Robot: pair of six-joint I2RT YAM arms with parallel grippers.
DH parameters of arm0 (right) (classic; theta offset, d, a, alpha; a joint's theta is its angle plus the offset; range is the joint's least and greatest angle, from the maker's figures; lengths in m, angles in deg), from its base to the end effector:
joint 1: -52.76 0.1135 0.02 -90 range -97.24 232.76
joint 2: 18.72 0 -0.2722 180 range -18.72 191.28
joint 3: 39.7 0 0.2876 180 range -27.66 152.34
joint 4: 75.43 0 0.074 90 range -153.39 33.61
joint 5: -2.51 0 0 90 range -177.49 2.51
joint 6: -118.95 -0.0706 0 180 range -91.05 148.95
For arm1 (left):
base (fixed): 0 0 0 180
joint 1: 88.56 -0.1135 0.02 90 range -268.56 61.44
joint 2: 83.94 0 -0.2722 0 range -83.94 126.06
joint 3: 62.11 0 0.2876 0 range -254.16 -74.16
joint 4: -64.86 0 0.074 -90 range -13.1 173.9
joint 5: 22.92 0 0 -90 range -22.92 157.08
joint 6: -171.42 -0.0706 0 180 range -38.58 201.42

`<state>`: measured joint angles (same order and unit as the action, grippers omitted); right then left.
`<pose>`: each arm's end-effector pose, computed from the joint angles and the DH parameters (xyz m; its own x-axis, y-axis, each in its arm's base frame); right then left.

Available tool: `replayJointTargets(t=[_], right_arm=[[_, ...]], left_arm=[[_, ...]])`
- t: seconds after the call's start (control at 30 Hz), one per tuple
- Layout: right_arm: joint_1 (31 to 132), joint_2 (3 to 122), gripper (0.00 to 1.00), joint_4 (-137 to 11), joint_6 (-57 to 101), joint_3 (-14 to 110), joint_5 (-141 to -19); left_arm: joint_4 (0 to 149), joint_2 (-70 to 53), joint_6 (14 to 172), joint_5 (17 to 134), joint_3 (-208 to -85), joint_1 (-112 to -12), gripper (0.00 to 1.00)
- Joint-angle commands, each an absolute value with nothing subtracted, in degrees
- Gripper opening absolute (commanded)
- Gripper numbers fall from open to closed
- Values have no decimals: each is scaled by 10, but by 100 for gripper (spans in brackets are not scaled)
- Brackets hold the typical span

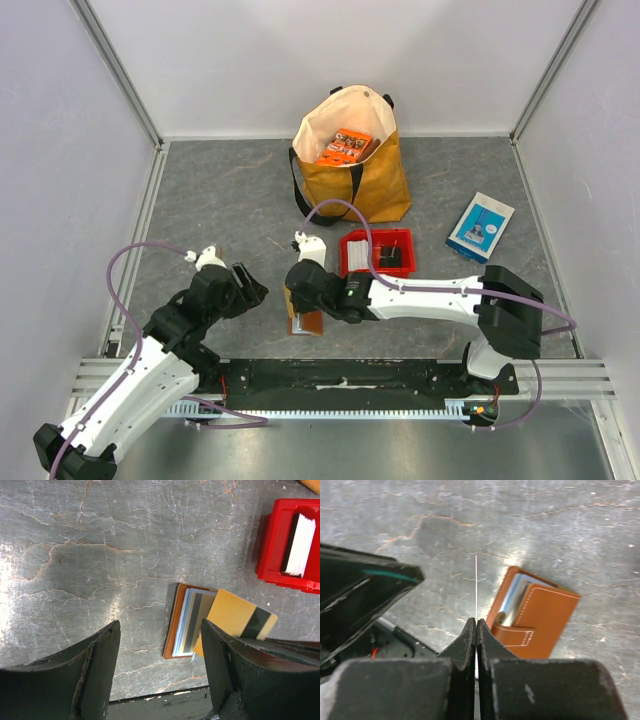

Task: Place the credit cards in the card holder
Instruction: Open the card holder at the center of the board.

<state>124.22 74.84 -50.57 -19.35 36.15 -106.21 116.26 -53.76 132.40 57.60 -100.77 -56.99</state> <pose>0.1533 0.3859 0.2024 -0.7574 -0.0345 -0.6520 -0.3867 0.8283 0.4054 0.1546 -0.0814 0.1949 -0.6866 -0.4775 -0.5482 -0.1904 0.8458 -0.4983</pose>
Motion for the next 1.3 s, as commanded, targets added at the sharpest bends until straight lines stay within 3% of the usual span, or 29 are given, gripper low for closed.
replayJointTargets(t=[0.0,0.9,1.27], right_arm=[[1241,773,0,-432,-205,399,-1135],[1174,592,0,-398,-160,246,-1134],[1149,485,0,-407,-163,169,-1133]], left_arm=[[1140,-541,1338,578,-1001,-573,72],[830,-378,1296,828,-916,-571,72],[802,-297,1296,782,-957,-500,71]])
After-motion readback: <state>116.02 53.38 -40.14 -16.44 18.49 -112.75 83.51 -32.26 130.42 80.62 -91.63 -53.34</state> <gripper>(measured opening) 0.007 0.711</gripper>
